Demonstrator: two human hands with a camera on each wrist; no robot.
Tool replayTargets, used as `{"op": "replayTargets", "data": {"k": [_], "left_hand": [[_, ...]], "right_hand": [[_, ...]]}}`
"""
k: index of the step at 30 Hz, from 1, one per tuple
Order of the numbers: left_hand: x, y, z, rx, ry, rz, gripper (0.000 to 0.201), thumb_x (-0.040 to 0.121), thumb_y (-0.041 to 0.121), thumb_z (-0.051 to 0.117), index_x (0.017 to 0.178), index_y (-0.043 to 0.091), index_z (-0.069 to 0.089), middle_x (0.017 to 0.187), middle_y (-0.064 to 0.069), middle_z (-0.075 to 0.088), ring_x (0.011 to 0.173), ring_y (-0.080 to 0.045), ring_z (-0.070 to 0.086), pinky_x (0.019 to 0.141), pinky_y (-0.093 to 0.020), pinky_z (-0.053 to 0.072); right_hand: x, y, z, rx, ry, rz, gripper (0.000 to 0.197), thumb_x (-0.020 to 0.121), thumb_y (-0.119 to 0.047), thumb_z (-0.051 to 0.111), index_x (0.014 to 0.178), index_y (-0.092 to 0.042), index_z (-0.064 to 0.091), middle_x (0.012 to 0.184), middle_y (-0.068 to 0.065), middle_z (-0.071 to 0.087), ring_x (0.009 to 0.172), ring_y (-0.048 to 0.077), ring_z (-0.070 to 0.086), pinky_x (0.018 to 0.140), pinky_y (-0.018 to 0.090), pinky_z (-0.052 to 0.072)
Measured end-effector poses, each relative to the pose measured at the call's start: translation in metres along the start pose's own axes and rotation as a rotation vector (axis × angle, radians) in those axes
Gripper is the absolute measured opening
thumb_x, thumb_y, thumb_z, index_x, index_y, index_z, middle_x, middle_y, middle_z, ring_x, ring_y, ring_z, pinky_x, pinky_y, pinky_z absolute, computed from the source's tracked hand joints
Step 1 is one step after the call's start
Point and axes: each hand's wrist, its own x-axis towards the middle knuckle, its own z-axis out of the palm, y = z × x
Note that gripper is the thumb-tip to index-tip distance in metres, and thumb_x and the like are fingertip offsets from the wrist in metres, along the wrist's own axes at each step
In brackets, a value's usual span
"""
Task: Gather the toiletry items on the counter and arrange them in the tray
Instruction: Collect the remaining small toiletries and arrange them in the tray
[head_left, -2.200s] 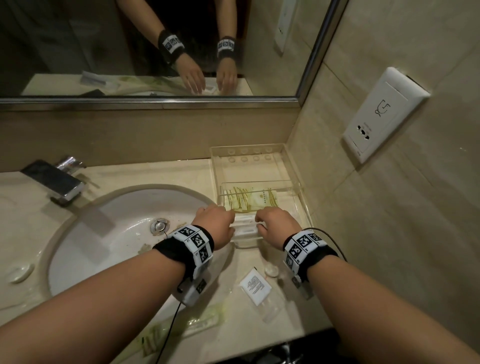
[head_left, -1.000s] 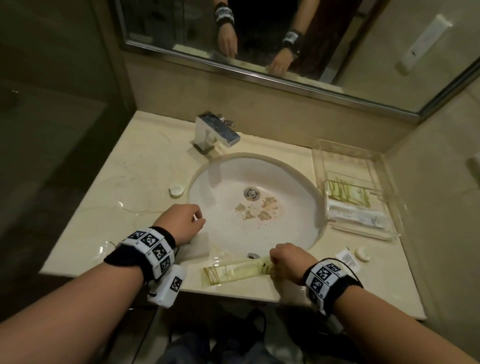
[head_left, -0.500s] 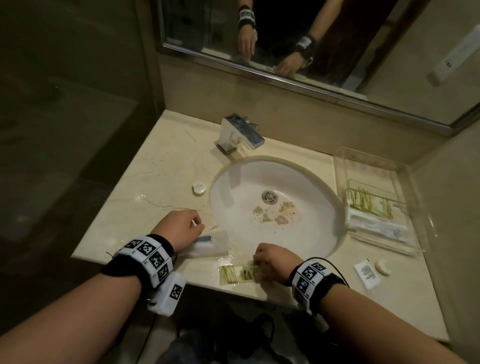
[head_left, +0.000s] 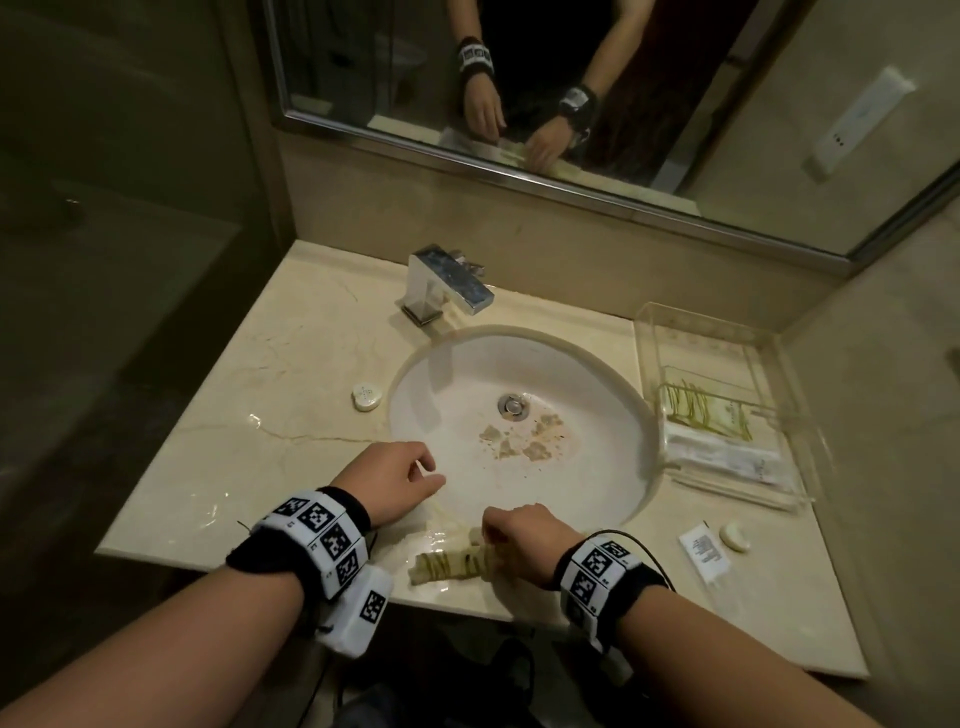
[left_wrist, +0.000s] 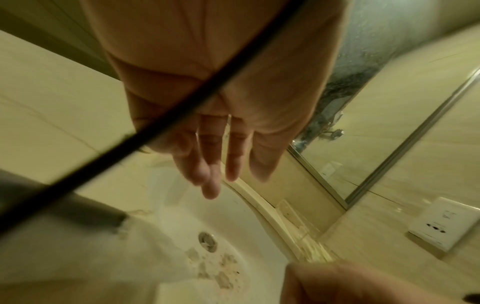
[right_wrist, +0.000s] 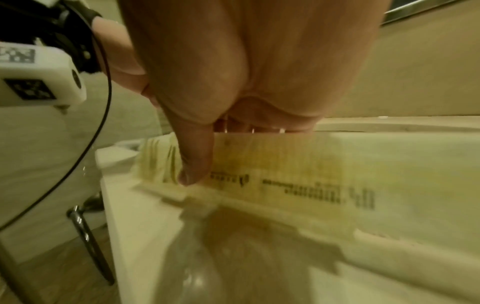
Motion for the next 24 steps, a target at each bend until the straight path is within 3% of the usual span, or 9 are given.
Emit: {"op": "replayTargets", "data": {"k": [3, 5, 10, 13, 17, 24], "left_hand": [[0.01, 0.027, 0.013, 0.034, -0.187, 0.071, 0.04, 0.08, 0.052, 0.068, 0.11, 0.026, 0.062, 0.096, 0.009, 0.067, 0.089, -0.009, 0.062, 0.084, -0.026, 0.05], [0.017, 0.046, 0.021, 0.083, -0.279, 0.092, 0.042, 0.077, 0.052, 0.071, 0.109, 0.026, 0.064, 0.096, 0.009, 0.068, 0.088, -0.01, 0.063, 0.081, -0.025, 0.05], [0.035, 0.089, 0.038, -0.013, -0.397, 0.075, 0.013, 0.086, 0.029, 0.068, 0.091, 0.017, 0.067, 0.079, 0.002, 0.072, 0.062, -0.011, 0.07, 0.064, -0.028, 0.055], [0.046, 0.113, 0.047, -0.093, -0.412, 0.084, 0.011, 0.09, 0.022, 0.064, 0.089, 0.011, 0.063, 0.075, -0.001, 0.068, 0.056, -0.013, 0.062, 0.054, -0.025, 0.05], [0.065, 0.141, 0.06, -0.025, -0.38, 0.151, 0.013, 0.09, 0.024, 0.065, 0.086, 0.012, 0.063, 0.075, 0.0, 0.066, 0.051, -0.008, 0.056, 0.049, -0.018, 0.045], [0.091, 0.177, 0.083, 0.071, -0.3, 0.139, 0.022, 0.088, 0.036, 0.065, 0.084, 0.014, 0.064, 0.066, 0.007, 0.062, 0.051, -0.007, 0.054, 0.053, -0.02, 0.042]], "right_hand": [[-0.01, 0.011, -0.017, 0.145, 0.058, -0.029, 0.021, 0.084, -0.026, 0.066, 0.102, -0.023, 0.055, 0.101, 0.005, 0.066, 0.092, 0.024, 0.058, 0.079, 0.033, 0.045], [-0.016, 0.022, -0.031, 0.22, 0.13, -0.041, 0.026, 0.082, -0.027, 0.07, 0.105, -0.021, 0.059, 0.101, 0.004, 0.067, 0.089, 0.02, 0.057, 0.077, 0.029, 0.043], [-0.037, 0.062, -0.059, 0.347, 0.278, -0.037, 0.025, 0.08, -0.023, 0.075, 0.102, -0.014, 0.066, 0.096, 0.004, 0.069, 0.083, 0.013, 0.056, 0.073, 0.024, 0.042], [-0.05, 0.09, -0.065, 0.346, 0.357, -0.055, 0.023, 0.085, -0.024, 0.069, 0.106, -0.014, 0.068, 0.101, 0.004, 0.07, 0.092, 0.017, 0.061, 0.083, 0.027, 0.046], [-0.058, 0.129, -0.063, 0.346, 0.52, -0.102, 0.017, 0.091, -0.019, 0.061, 0.102, -0.012, 0.073, 0.105, 0.005, 0.067, 0.1, 0.021, 0.058, 0.09, 0.031, 0.044], [-0.062, 0.17, -0.063, 0.305, 0.694, -0.145, 0.012, 0.085, -0.012, 0.066, 0.094, -0.013, 0.074, 0.089, 0.004, 0.067, 0.086, 0.022, 0.058, 0.077, 0.03, 0.045]]}}
